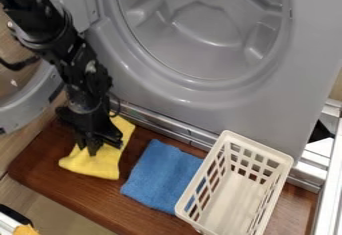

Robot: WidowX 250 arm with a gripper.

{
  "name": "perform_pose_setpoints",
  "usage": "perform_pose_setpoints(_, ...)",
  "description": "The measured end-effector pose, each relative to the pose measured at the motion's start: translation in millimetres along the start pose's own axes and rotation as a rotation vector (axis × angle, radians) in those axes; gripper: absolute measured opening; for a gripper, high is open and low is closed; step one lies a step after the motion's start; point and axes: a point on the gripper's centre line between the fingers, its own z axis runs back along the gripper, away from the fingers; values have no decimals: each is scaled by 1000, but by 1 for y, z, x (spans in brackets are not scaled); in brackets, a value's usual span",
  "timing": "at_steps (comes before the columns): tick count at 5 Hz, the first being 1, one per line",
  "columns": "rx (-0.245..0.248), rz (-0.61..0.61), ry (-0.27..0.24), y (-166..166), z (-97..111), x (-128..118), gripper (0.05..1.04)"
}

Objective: Move the yellow towel on the basket

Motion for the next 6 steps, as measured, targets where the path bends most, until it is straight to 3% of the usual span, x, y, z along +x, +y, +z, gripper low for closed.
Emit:
perform_pose_setpoints(1, -19, 32, -12, -2, 24, 0, 91)
perform_pose_setpoints(3, -133, -20, -108, -47, 74, 2, 91)
perform_pose_setpoints(5, -280, -178, -169, -116, 90, 6, 91)
perform_pose_setpoints(6, -344, -247, -183, -148, 87, 11, 91)
